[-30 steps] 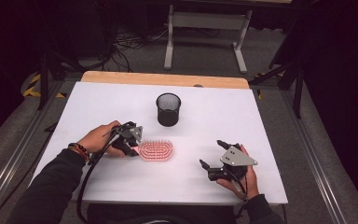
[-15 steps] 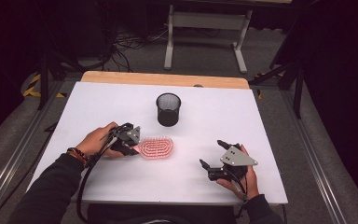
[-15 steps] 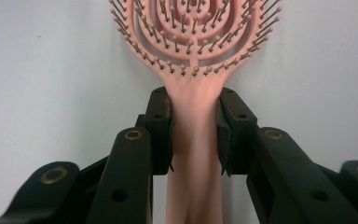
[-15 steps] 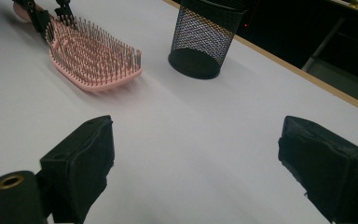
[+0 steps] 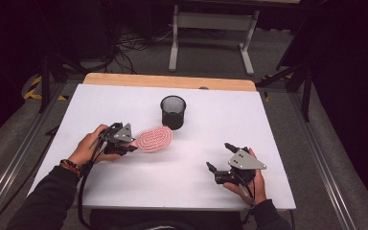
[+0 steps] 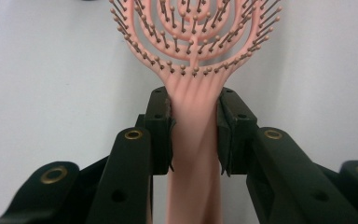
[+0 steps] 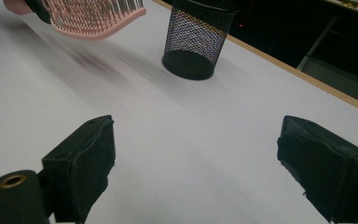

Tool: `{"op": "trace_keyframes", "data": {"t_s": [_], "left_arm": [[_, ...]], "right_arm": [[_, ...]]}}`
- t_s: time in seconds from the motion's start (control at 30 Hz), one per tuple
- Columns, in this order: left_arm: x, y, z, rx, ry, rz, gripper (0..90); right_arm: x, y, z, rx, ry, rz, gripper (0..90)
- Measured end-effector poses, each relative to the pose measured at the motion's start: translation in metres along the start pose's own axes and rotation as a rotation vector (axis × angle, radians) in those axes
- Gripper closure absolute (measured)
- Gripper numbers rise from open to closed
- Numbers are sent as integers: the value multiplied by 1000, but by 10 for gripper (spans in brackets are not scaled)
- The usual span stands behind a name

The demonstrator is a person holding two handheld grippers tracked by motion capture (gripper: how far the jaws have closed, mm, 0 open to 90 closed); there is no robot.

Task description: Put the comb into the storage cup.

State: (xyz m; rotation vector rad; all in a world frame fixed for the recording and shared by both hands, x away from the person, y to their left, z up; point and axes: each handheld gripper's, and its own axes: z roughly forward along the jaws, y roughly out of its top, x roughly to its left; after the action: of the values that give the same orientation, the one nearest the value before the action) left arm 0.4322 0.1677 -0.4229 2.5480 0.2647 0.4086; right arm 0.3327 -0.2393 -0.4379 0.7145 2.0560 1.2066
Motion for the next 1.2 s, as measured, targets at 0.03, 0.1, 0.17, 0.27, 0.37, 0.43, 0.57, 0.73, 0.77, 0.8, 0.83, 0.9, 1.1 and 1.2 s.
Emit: {"op": "trace_keyframes", "data": {"t_s": [0.03, 0.1, 0.17, 0.27, 0.37, 0.43, 0.57, 0.73, 0.77, 0.8, 0.83, 0.9, 1.1, 1.2], "left_arm": [[0, -2, -1, -12, 2, -7, 696], [0, -4, -4, -36, 20, -16, 696], [0, -7, -7, -74, 36, -32, 696], [0, -10, -10, -127, 52, -51, 696], [0, -13, -14, -174, 82, -70, 696], [0, -14, -17, -203, 90, -84, 696], [-1, -16, -23, -256, 118, -97, 696], [-2, -19, -28, -334, 141, -121, 696], [-2, -19, -29, -346, 139, -124, 696], [-2, -19, -29, -352, 143, -125, 696], [-3, -19, -29, -359, 151, -124, 696], [-3, -20, -29, -375, 145, -132, 696], [-6, -19, -30, -425, 175, -148, 696], [-8, -19, -30, -447, 190, -159, 696]], "right_arm": [[0, 0, 0, -2, -1, -1, 121], [0, 0, 0, -4, 2, 0, 120], [0, 1, -1, -8, 7, 1, 120], [1, 1, -1, -9, 5, -1, 117], [0, 1, -1, -14, 2, -2, 116], [0, 1, -2, -19, 1, 3, 114], [0, 1, -3, -35, 6, 10, 108], [-1, 2, -3, -39, 7, 18, 104], [-2, 1, -3, -43, 11, 24, 104], [-3, 1, -4, -47, 16, 38, 104], [-4, 1, -4, -52, 22, 50, 104], [-6, 2, -6, -64, 31, 86, 104], [-10, 4, -9, -78, 6, 91, 104], [-10, 6, -10, -78, -2, 86, 104]]}}
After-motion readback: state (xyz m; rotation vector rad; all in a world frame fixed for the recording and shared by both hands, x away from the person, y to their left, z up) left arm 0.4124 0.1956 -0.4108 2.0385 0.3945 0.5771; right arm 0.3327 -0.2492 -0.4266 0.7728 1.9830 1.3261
